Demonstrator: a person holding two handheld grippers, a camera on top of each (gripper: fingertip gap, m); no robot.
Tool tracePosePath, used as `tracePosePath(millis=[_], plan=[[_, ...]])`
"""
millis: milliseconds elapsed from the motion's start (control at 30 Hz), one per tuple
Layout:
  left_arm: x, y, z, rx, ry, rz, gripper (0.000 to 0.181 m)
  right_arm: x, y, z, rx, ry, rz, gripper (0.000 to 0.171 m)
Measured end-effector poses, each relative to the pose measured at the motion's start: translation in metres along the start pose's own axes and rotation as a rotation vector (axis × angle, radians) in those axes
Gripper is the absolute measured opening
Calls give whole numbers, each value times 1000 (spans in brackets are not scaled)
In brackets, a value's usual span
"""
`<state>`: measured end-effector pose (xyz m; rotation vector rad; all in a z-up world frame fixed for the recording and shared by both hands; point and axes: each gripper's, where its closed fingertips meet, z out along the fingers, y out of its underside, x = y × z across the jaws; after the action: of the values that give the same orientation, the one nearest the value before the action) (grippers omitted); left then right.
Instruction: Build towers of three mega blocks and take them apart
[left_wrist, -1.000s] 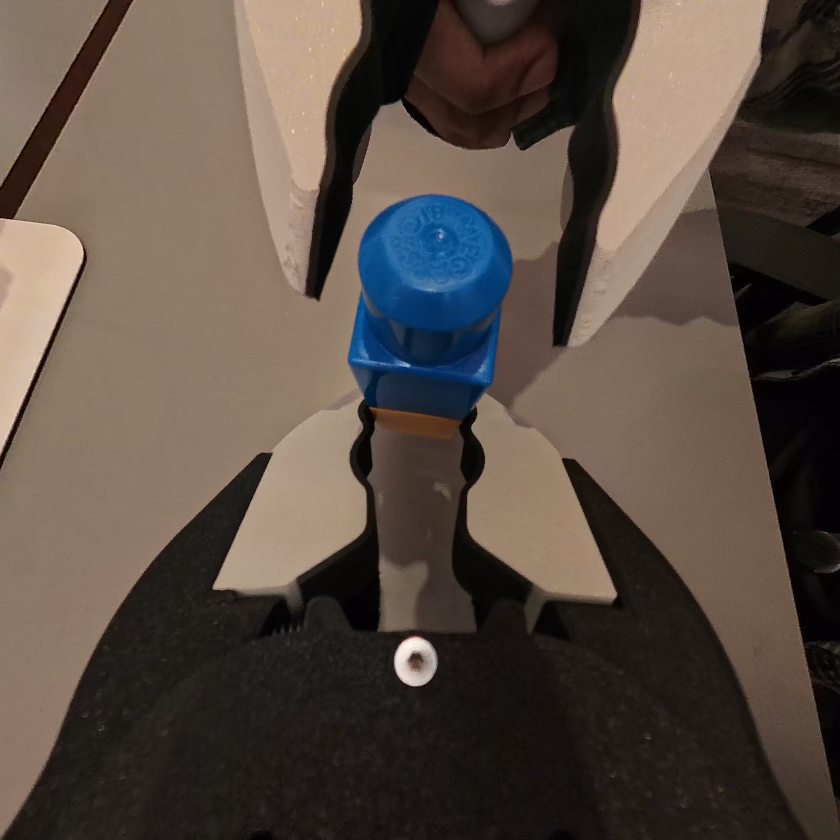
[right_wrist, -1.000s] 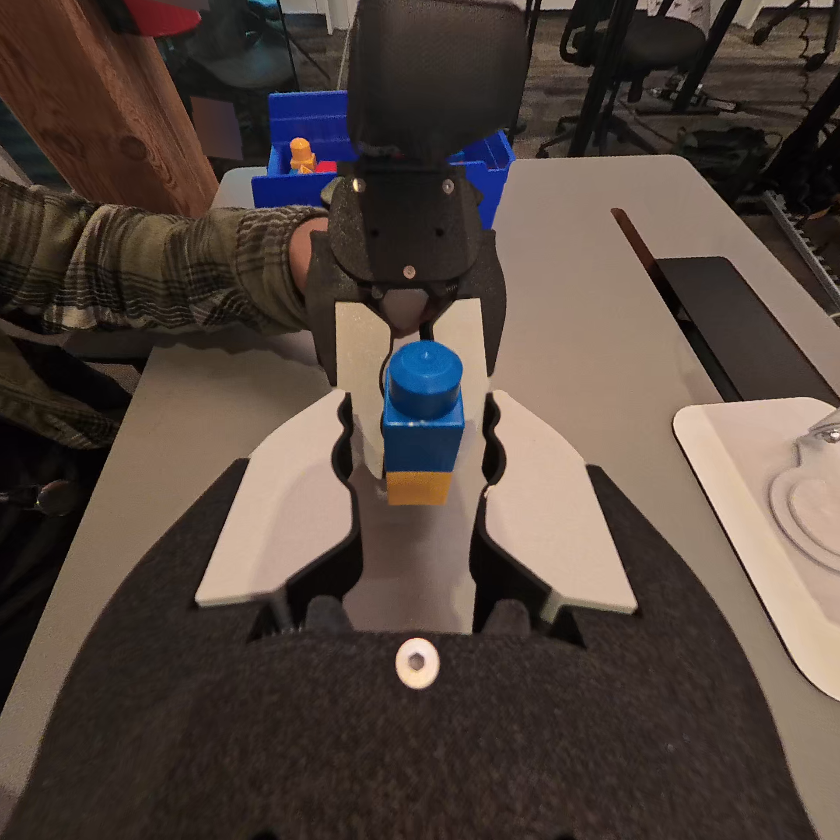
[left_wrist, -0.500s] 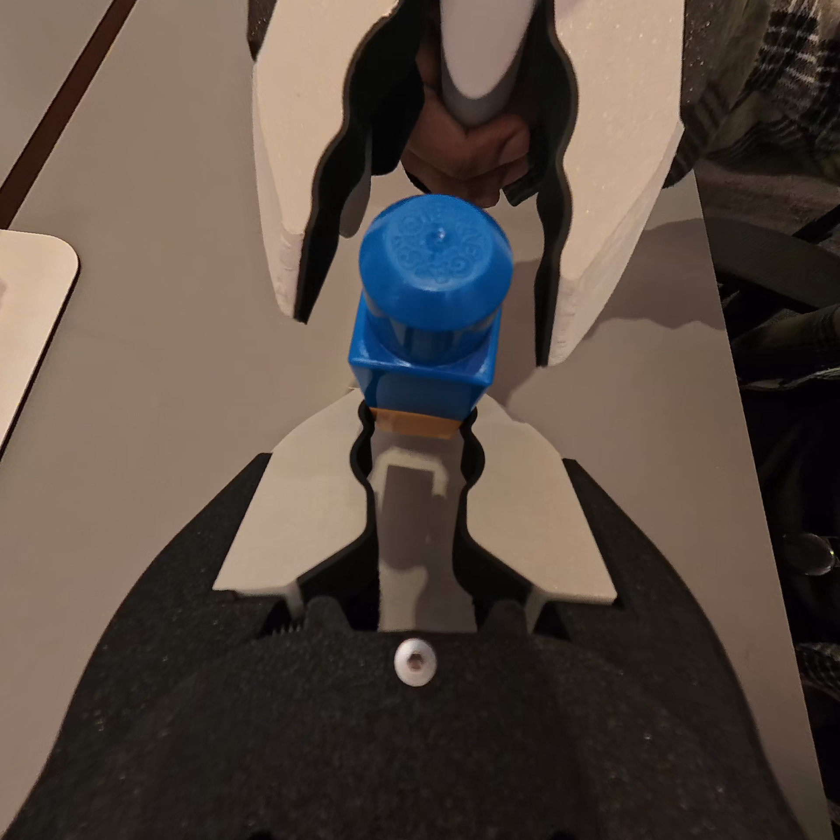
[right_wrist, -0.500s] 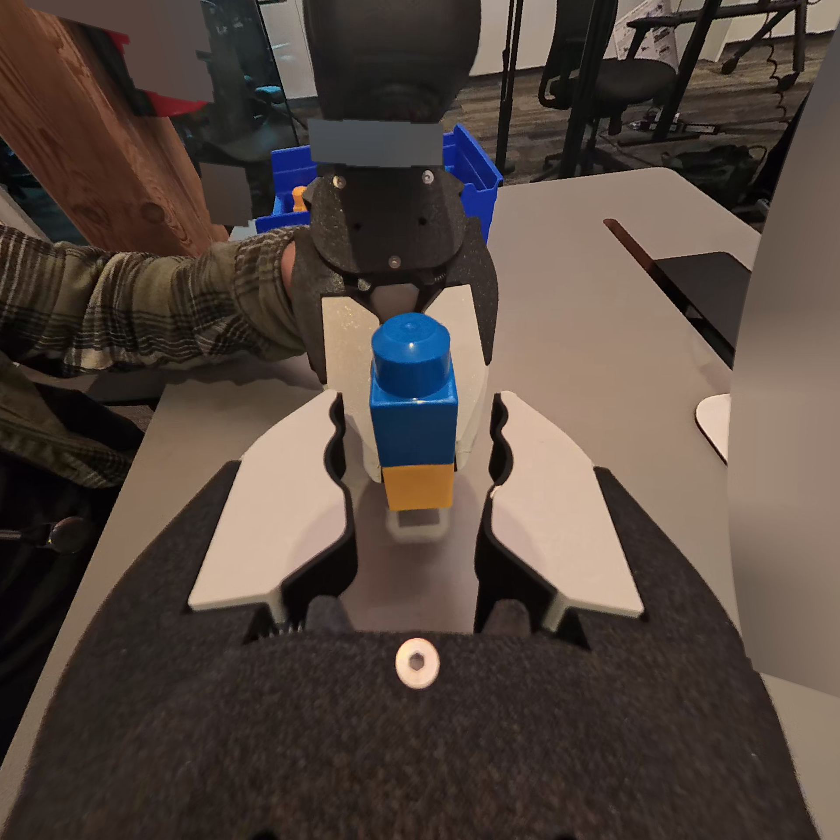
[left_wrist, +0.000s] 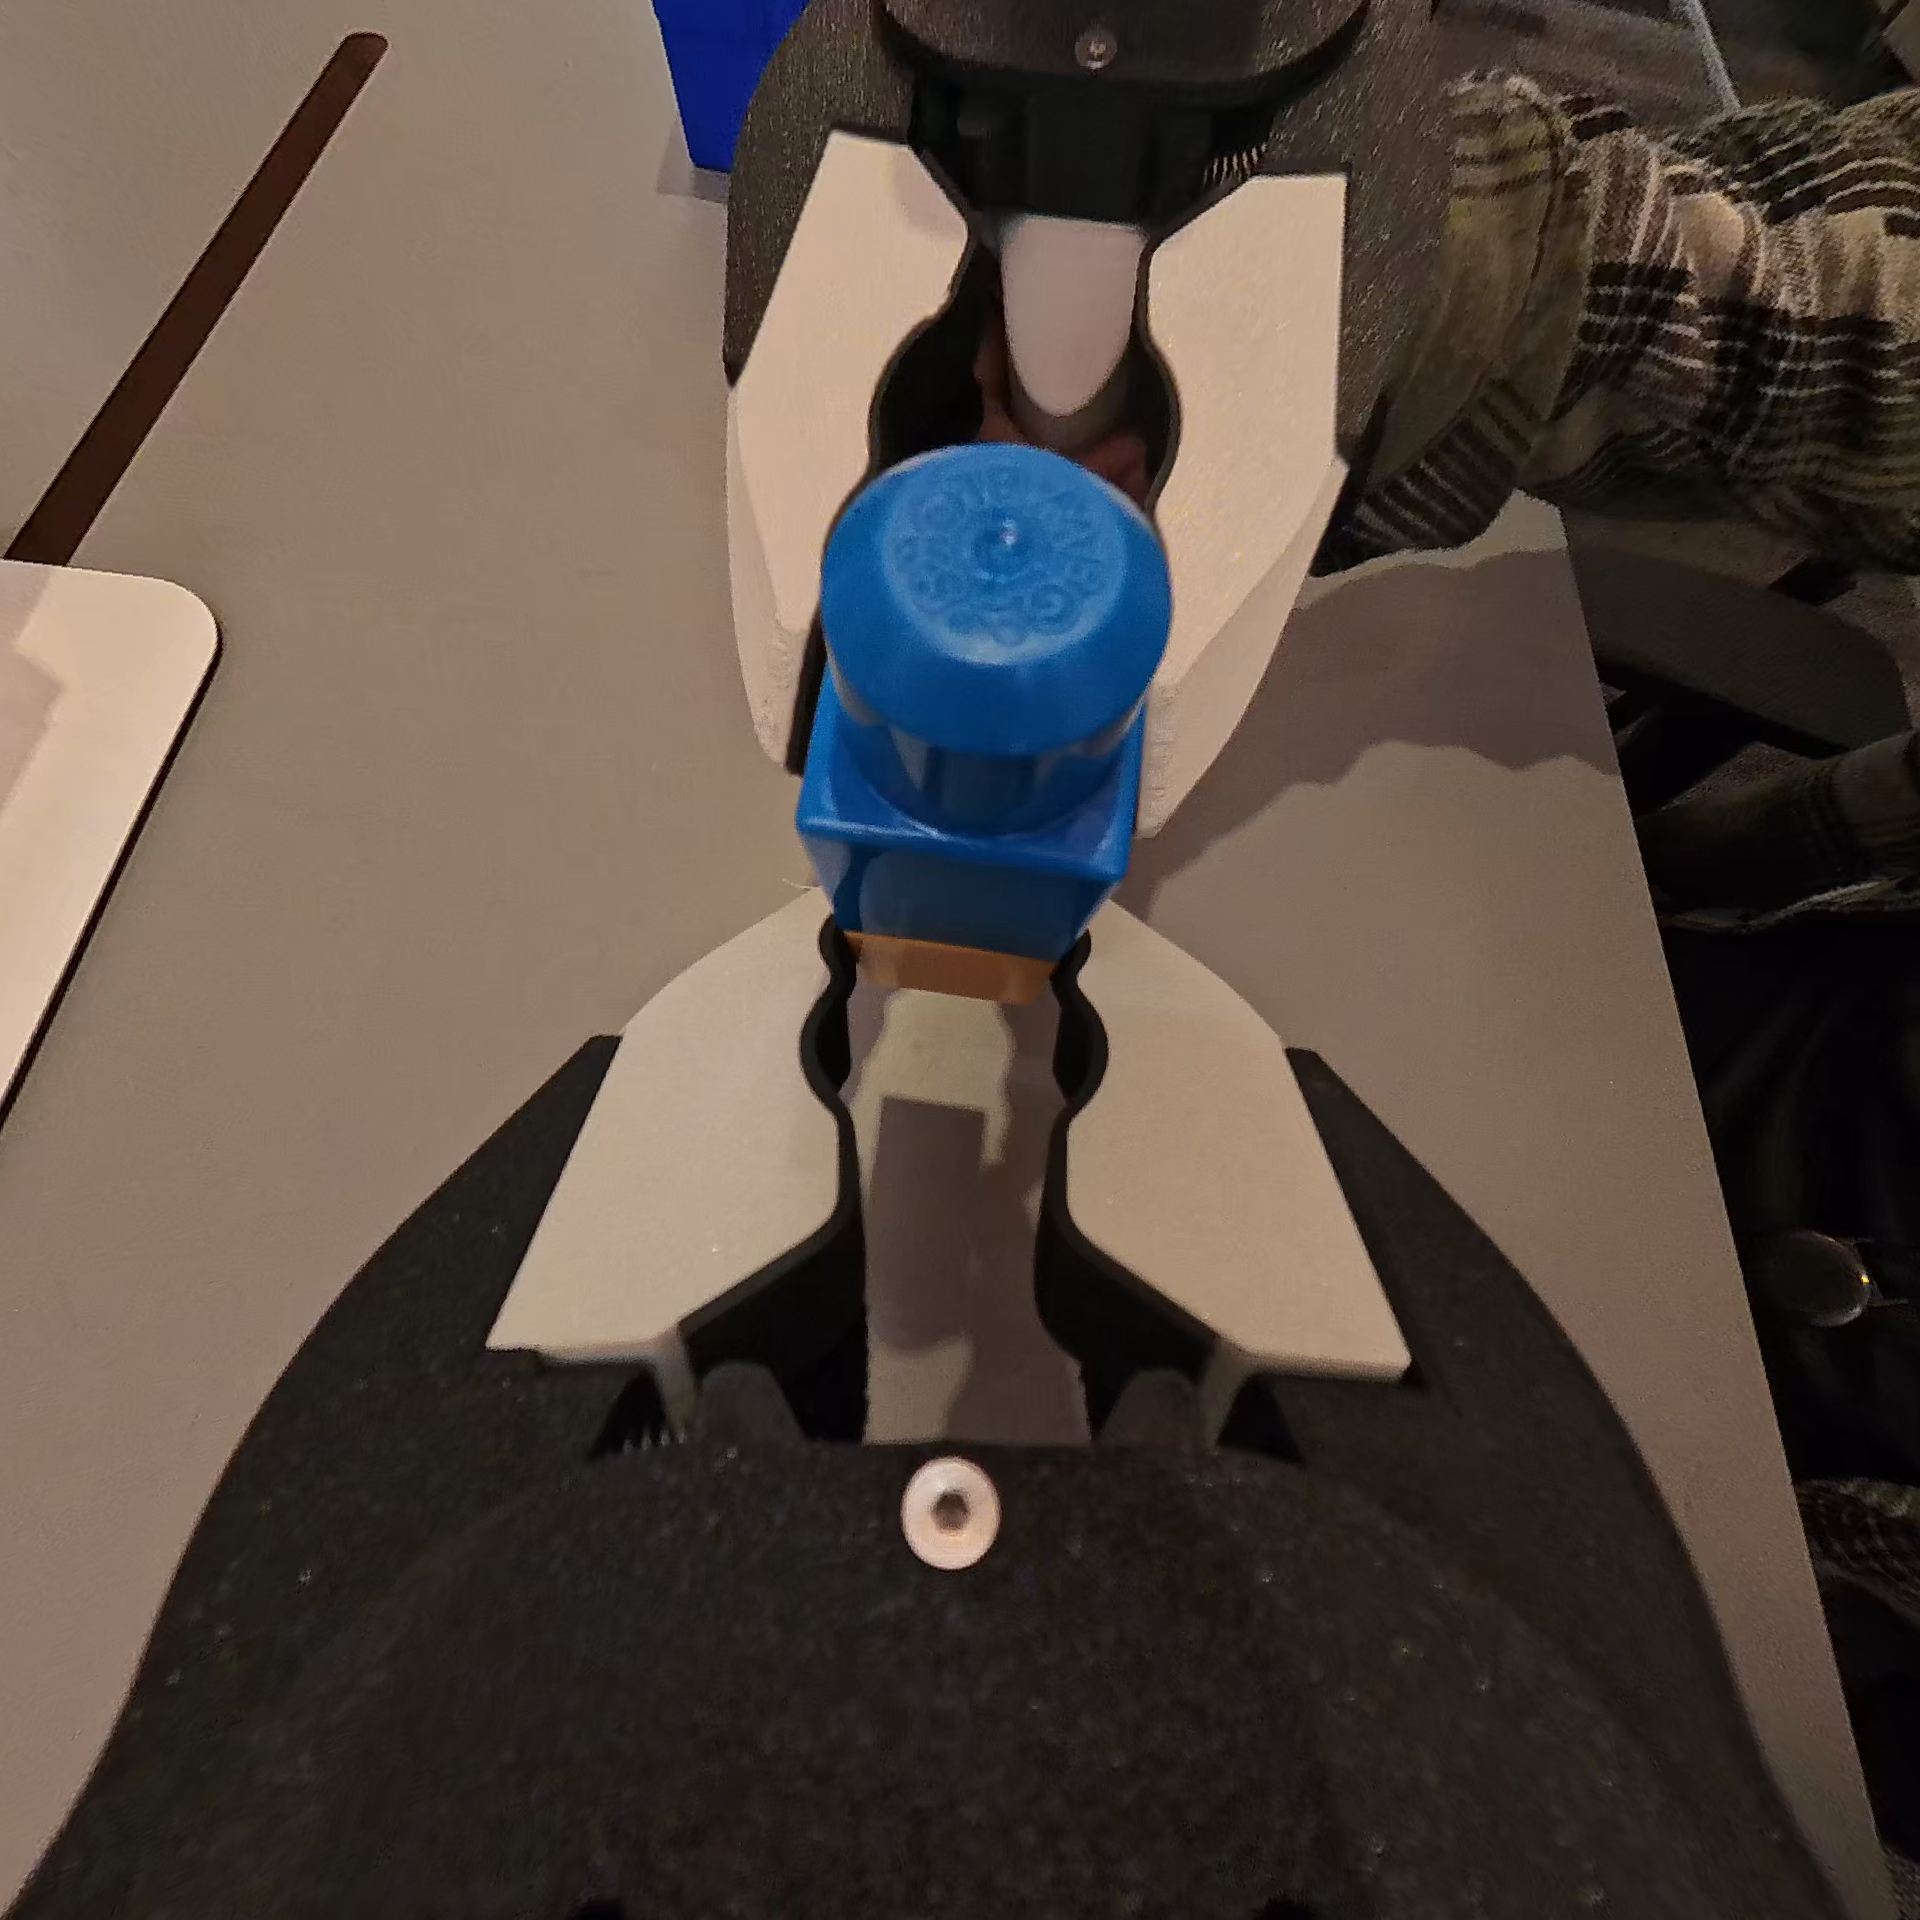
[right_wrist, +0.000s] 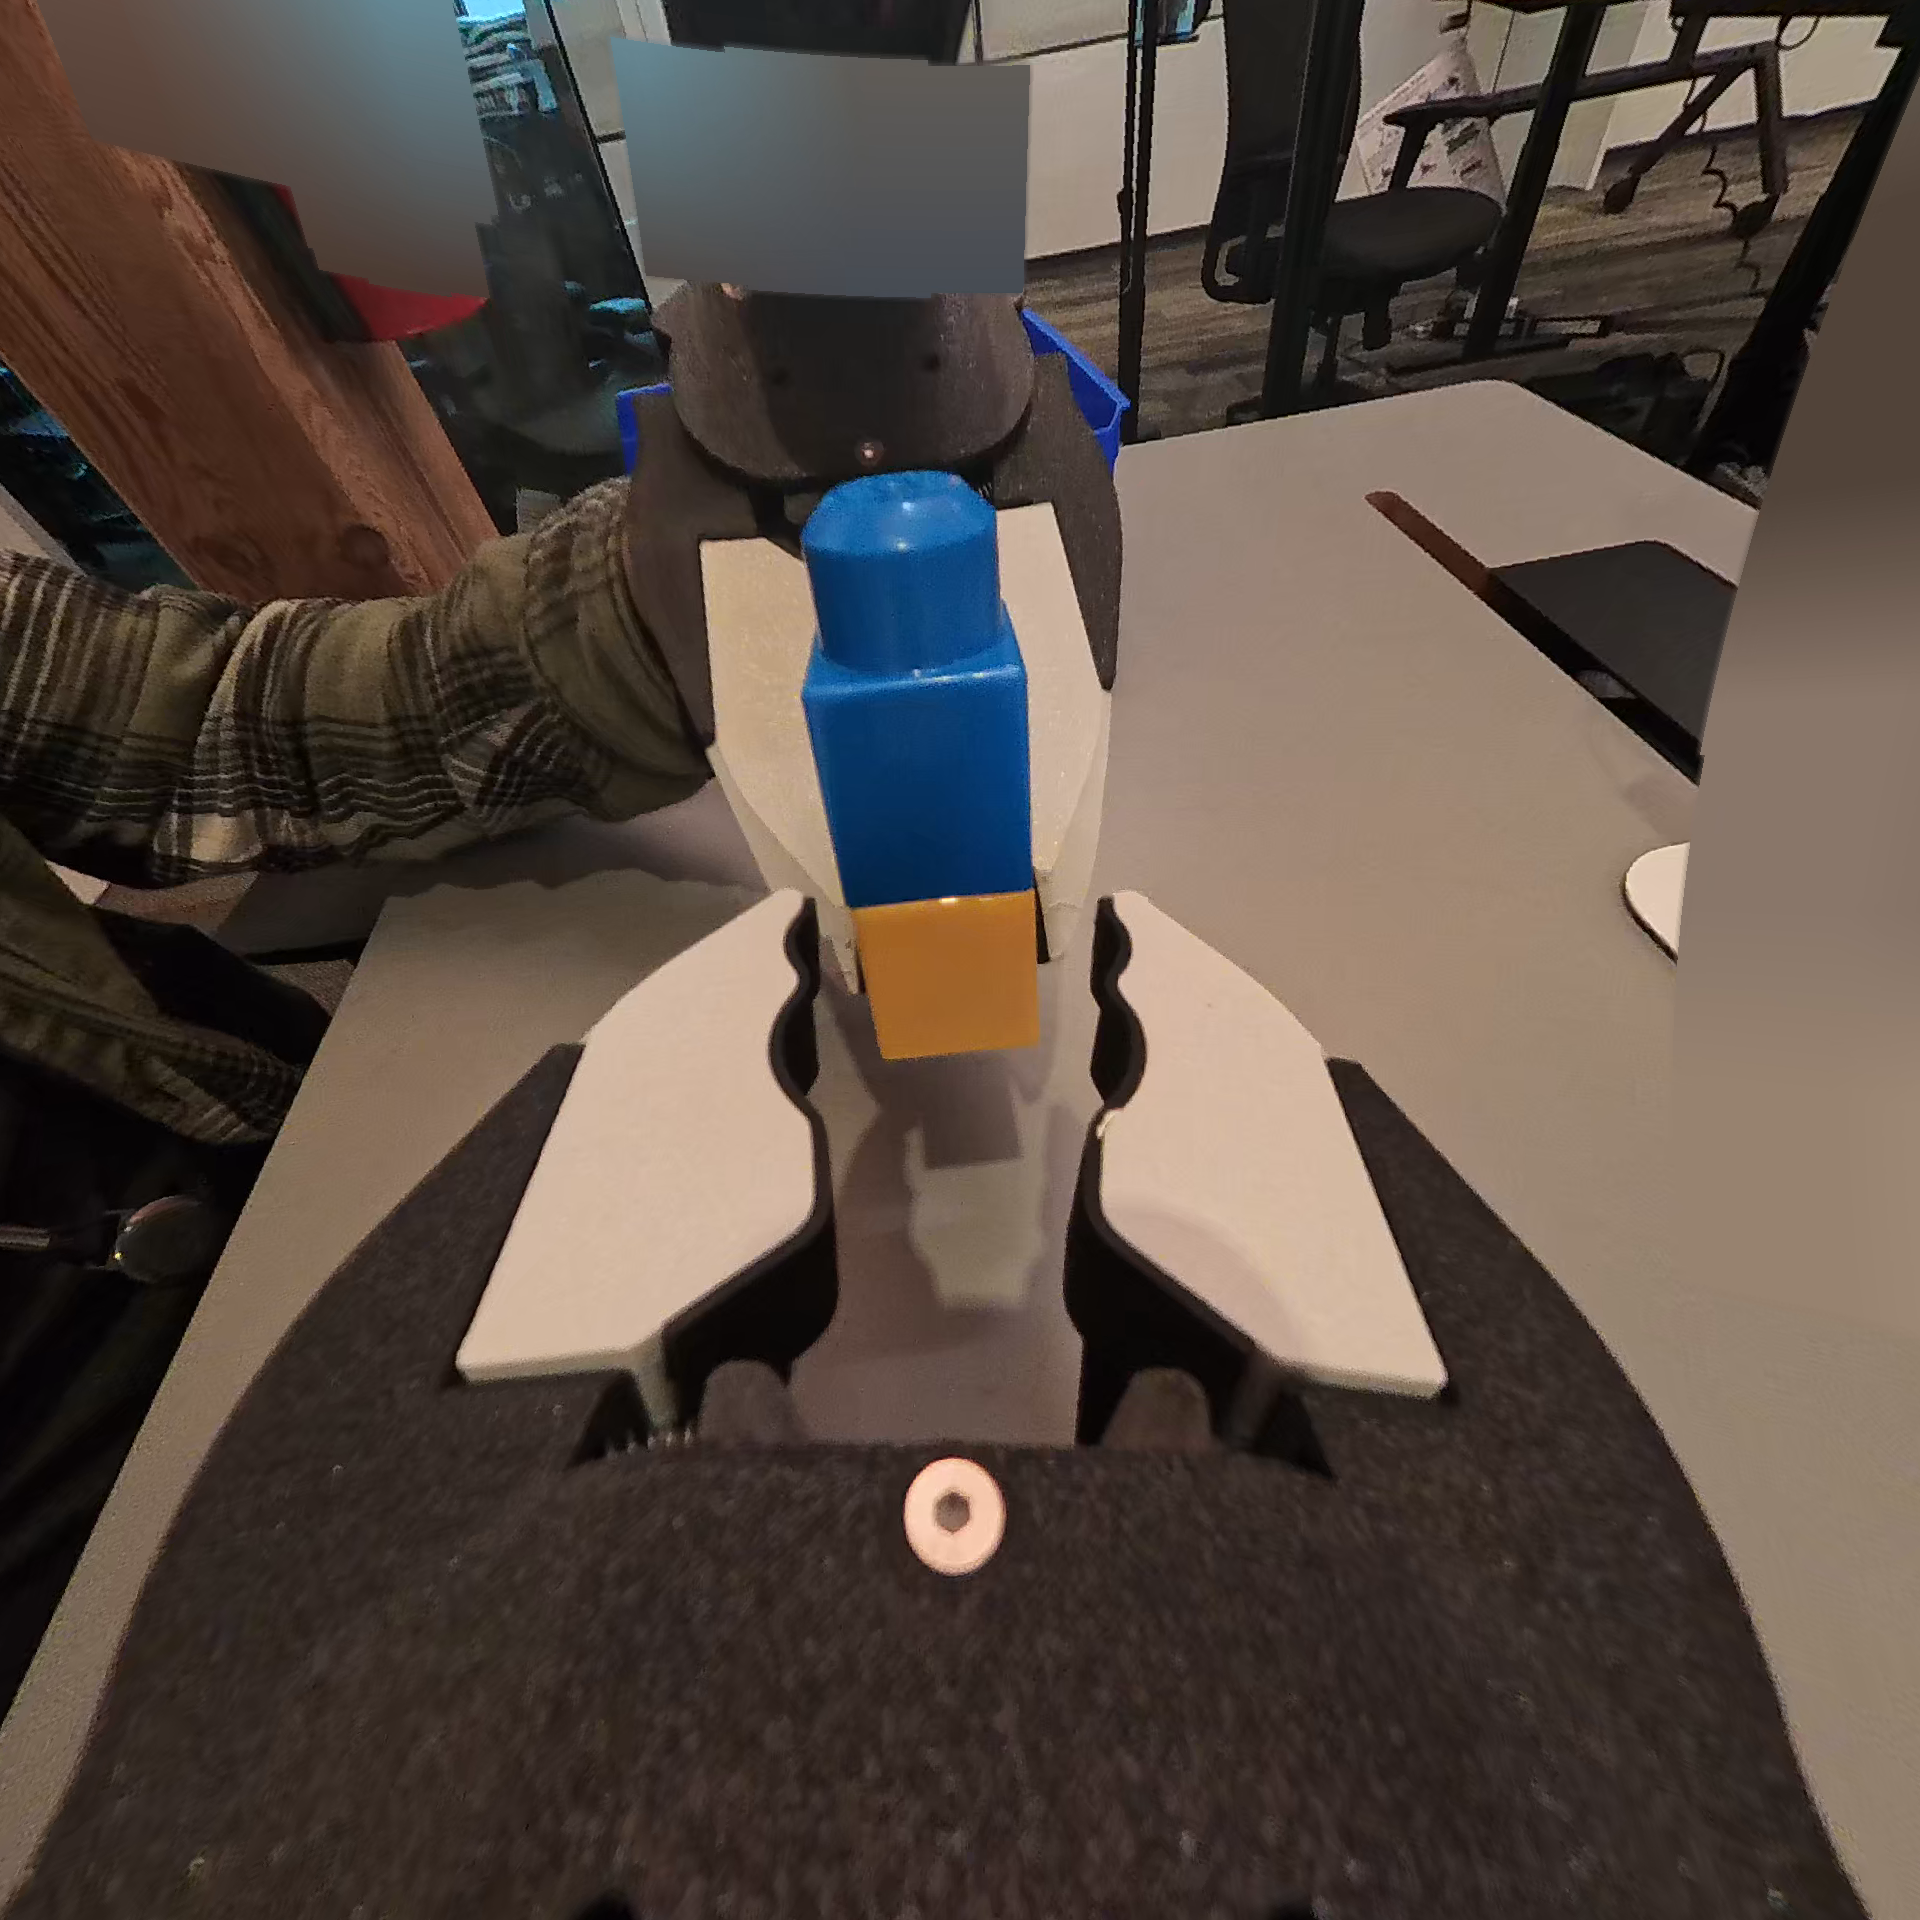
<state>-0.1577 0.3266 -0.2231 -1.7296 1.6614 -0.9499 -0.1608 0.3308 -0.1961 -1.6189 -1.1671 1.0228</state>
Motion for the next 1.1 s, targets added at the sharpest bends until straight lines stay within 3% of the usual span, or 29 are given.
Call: tracePosePath(millis=[333, 767, 1000, 1100], plan=[[2, -2, 1, 8, 6, 1, 36, -4, 0, 3, 16, -28, 2, 37], [7, -12, -1, 66, 36, -5, 37, -8, -4, -1, 85, -47, -12, 34], [3, -1, -5, 46, -29, -2, 74, -7, -10, -12, 128, -34, -41, 34], [4, -5, -31, 185, -63, -49, 75, -9, -6, -20, 140, -23, -44, 34]])
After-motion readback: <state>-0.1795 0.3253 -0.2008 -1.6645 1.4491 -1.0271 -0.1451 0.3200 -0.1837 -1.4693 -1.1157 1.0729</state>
